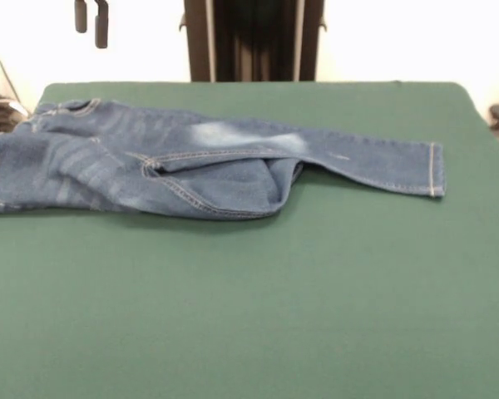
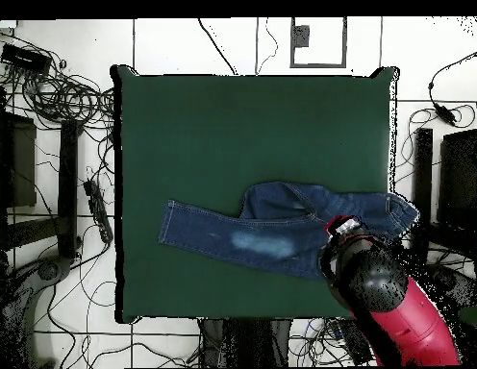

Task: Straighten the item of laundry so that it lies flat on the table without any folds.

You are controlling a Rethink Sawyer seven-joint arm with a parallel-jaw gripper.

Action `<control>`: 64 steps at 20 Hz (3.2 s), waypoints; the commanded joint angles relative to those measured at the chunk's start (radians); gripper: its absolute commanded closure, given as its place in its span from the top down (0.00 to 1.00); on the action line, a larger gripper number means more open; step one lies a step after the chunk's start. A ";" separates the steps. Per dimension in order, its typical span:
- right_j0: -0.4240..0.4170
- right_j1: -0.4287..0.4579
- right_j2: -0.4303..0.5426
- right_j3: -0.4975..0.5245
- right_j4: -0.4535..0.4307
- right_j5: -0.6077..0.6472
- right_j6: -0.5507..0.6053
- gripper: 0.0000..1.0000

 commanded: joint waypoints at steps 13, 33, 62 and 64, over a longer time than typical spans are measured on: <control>0.227 0.390 -0.111 -0.305 0.067 0.118 0.403 1.00; 0.392 0.477 -0.070 -0.358 0.210 0.211 0.541 1.00; 0.443 0.508 0.048 -0.449 0.303 0.389 0.575 1.00; 0.440 0.499 0.056 -0.430 0.298 0.387 0.555 1.00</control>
